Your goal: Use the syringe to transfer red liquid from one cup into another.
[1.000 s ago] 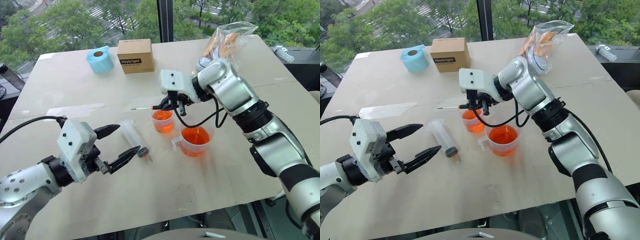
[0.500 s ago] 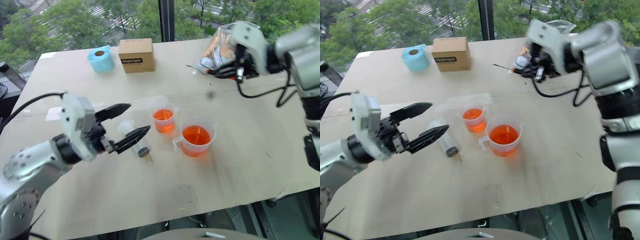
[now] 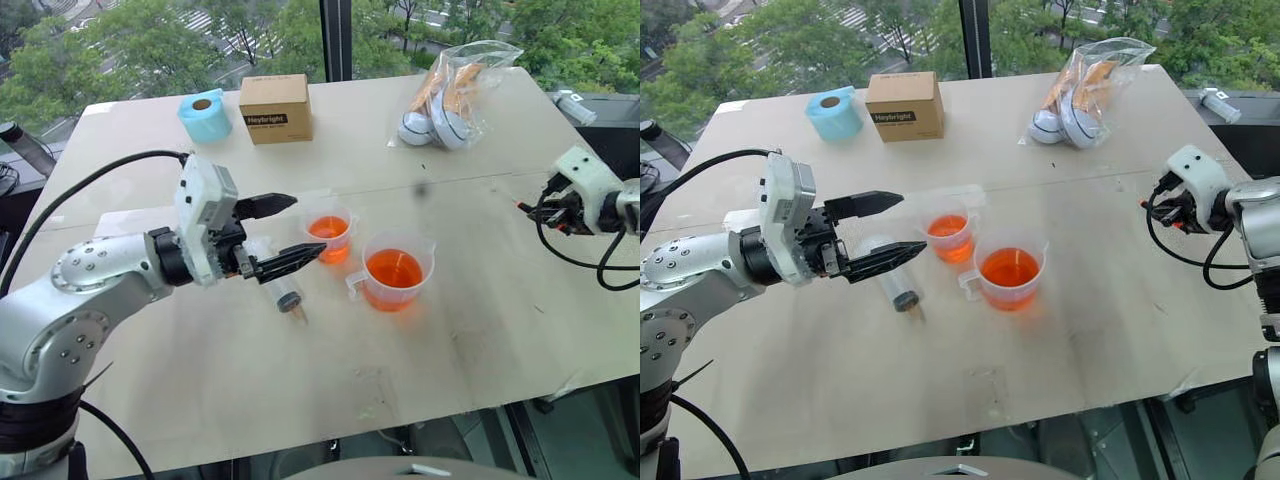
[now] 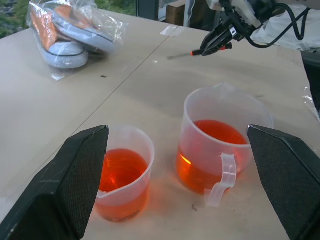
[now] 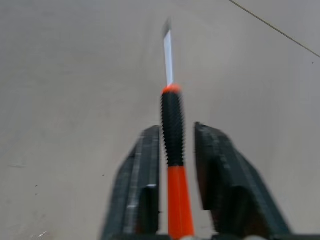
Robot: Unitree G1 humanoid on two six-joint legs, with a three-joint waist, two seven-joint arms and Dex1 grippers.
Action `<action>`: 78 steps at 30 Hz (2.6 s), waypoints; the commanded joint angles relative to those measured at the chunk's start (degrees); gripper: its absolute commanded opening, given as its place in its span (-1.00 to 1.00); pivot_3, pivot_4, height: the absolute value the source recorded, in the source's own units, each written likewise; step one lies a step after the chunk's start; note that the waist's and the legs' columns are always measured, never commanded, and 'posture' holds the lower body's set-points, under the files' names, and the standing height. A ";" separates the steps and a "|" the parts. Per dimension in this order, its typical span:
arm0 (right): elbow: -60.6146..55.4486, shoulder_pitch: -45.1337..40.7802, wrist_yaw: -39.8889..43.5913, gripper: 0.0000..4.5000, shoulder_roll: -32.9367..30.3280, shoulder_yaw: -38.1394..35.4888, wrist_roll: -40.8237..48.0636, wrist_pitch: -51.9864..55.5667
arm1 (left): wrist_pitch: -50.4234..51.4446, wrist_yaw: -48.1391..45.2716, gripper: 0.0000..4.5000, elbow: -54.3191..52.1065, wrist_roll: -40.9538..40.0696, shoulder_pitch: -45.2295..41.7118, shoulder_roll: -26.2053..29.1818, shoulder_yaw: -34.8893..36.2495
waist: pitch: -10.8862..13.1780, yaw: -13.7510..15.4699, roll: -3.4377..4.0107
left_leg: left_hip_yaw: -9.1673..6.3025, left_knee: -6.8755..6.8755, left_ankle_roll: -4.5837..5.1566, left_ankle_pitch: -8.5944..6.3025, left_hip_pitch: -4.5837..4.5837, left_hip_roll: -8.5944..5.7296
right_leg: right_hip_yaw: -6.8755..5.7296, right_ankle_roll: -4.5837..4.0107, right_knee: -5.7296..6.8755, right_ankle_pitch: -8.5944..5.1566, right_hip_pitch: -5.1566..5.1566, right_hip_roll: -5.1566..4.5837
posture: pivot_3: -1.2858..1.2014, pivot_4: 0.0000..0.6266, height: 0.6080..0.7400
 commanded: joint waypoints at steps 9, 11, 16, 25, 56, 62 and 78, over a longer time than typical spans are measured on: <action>-14.90 -0.15 10.57 0.99 -1.35 -8.67 15.16 -2.09 | 4.14 21.22 1.00 -12.89 -12.08 12.69 -5.67 13.37 | 0.10 0.18 -0.12 | -0.07 0.07 0.04 -0.03 -0.03 0.09 | 0.02 0.03 0.01 -0.01 0.00 -0.28 | 0.03 -0.52 1.00; -20.12 -0.23 13.65 0.99 -0.75 -9.86 21.05 0.87 | 4.76 30.99 1.00 -15.53 -16.65 15.02 -6.80 13.44 | 0.10 0.29 -0.12 | -0.18 0.09 0.03 -0.03 -0.02 0.11 | -0.06 0.03 0.02 -0.01 0.06 -0.28 | 0.03 -0.52 1.00; -27.01 -2.32 16.96 0.99 -0.97 -9.91 31.02 8.24 | 3.50 54.77 1.00 -18.45 -25.14 13.10 -6.80 7.79 | 0.12 0.98 -0.26 | -0.39 0.19 0.08 -0.06 0.14 0.08 | -0.24 0.02 -0.02 0.00 0.41 -0.40 | 0.03 -0.52 1.00; -28.14 -5.81 18.61 0.99 -2.07 -9.13 36.93 8.62 | 0.93 86.71 1.00 -13.33 -31.90 11.29 -6.19 1.30 | 0.13 1.27 -0.28 | -0.38 0.19 0.06 -0.05 0.12 0.03 | -0.24 0.00 -0.10 0.00 0.41 -0.39 | 0.03 -0.52 1.00; -35.26 -2.47 17.03 0.99 -3.10 -15.65 48.04 3.88 | 9.81 113.49 1.00 15.12 -29.52 -11.17 -23.67 -19.33 | 0.12 1.82 -0.46 | -0.38 0.38 0.04 -0.03 0.08 -0.05 | -0.28 0.02 -0.04 0.00 0.47 -0.33 | 0.03 -0.52 1.00; -35.86 -1.35 15.81 0.99 -3.07 -15.30 47.48 2.55 | 13.51 115.73 1.00 18.38 -30.56 -13.83 -25.56 -18.62 | 0.12 1.76 -0.46 | -0.39 0.41 0.04 -0.02 0.08 -0.06 | -0.29 0.03 0.00 0.00 0.47 -0.33 | 0.03 -0.52 1.00; -35.72 -1.05 13.22 1.00 -2.51 -13.97 47.38 2.10 | 16.01 99.04 -0.37 10.86 -15.55 -17.58 -16.21 -11.46 | 0.15 1.77 -0.51 | -0.40 0.43 -0.01 0.00 0.07 -0.08 | -0.32 0.03 -0.01 0.00 0.46 -0.32 | 0.03 -0.52 1.00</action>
